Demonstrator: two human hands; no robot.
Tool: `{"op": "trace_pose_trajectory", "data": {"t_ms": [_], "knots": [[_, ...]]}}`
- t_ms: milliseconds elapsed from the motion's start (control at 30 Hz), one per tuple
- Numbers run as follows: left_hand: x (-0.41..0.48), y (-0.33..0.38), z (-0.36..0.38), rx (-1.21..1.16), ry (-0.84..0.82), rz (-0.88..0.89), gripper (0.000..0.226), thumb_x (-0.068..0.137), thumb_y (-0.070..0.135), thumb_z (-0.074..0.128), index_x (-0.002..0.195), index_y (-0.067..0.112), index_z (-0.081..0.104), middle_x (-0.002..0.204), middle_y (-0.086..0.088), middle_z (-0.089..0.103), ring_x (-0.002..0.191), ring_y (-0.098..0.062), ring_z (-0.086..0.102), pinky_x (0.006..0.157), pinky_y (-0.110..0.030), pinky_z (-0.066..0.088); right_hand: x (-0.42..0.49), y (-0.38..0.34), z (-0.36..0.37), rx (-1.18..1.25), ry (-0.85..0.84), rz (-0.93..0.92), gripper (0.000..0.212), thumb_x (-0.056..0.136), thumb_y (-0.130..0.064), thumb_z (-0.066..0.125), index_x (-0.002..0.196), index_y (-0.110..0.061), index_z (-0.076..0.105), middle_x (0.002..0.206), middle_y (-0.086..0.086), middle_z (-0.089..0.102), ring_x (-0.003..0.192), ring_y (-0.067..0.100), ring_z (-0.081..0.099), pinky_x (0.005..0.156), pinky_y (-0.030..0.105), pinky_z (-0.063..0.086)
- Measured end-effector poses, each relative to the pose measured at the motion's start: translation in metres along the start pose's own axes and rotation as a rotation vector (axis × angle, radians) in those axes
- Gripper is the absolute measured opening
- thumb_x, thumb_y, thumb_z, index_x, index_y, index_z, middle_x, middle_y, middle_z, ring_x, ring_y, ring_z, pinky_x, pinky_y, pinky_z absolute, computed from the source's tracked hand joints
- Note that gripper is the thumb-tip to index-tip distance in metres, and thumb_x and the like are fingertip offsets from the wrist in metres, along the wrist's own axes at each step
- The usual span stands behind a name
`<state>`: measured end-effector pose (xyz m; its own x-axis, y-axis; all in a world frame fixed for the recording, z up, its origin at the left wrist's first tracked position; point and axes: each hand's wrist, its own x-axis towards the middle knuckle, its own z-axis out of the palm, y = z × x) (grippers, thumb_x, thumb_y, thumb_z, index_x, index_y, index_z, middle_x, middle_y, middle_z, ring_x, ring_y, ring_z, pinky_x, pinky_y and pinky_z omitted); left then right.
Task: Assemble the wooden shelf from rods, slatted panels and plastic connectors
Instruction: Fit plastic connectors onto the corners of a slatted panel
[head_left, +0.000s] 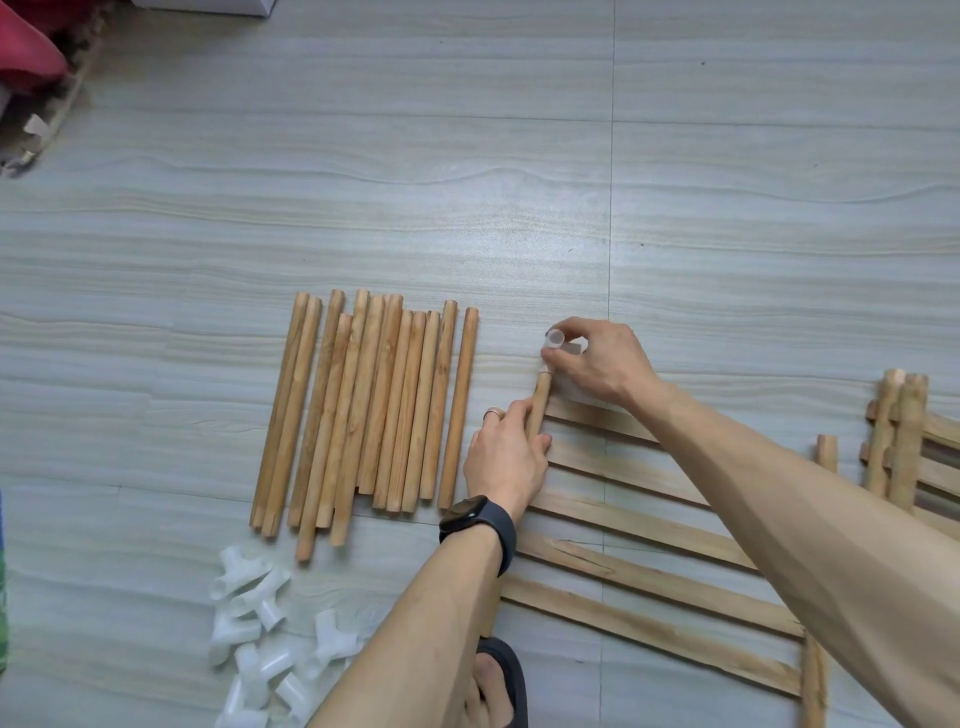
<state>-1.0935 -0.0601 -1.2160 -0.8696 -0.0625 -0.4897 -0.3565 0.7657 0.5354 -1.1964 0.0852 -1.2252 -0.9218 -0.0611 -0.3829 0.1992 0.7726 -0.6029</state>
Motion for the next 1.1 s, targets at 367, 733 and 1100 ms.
{"op": "trace_pose_trajectory", "data": {"t_ms": [367, 733, 1100], "knots": [[0.004, 0.001, 0.002, 0.014, 0.099, -0.007, 0.04, 0.101, 0.032, 0.055, 0.14, 0.026, 0.05, 0.123, -0.003, 0.056, 0.11, -0.026, 0.059, 0.091, -0.037, 0.049, -0.014, 0.009, 0.004, -0.019, -0.068, -0.039, 0.055, 0.091, -0.041, 0.067, 0.143, -0.025, 0.054, 0.136, 0.0, 0.061, 0.12, 0.025, 0.058, 0.105, 0.04, 0.043], [0.017, -0.009, -0.024, 0.029, 0.053, -0.016, 0.042, 0.102, 0.034, 0.054, 0.143, 0.026, 0.05, 0.124, -0.004, 0.056, 0.111, -0.024, 0.057, 0.096, -0.04, 0.05, -0.086, 0.053, 0.003, -0.573, -0.14, -0.158, 0.075, 0.092, -0.069, 0.045, 0.155, -0.035, 0.027, 0.167, 0.003, 0.019, 0.148, 0.031, 0.022, 0.119, 0.044, 0.029], [-0.074, -0.136, -0.112, 0.044, 0.606, -0.179, 0.029, 0.096, 0.022, 0.055, 0.125, 0.022, 0.056, 0.127, -0.005, 0.051, 0.118, -0.023, 0.049, 0.091, -0.037, 0.046, -0.167, 0.059, 0.05, -0.721, -0.25, -0.086, 0.077, 0.089, -0.082, 0.026, 0.155, -0.054, -0.004, 0.167, -0.005, -0.024, 0.155, 0.031, -0.012, 0.113, 0.069, 0.024]]}}
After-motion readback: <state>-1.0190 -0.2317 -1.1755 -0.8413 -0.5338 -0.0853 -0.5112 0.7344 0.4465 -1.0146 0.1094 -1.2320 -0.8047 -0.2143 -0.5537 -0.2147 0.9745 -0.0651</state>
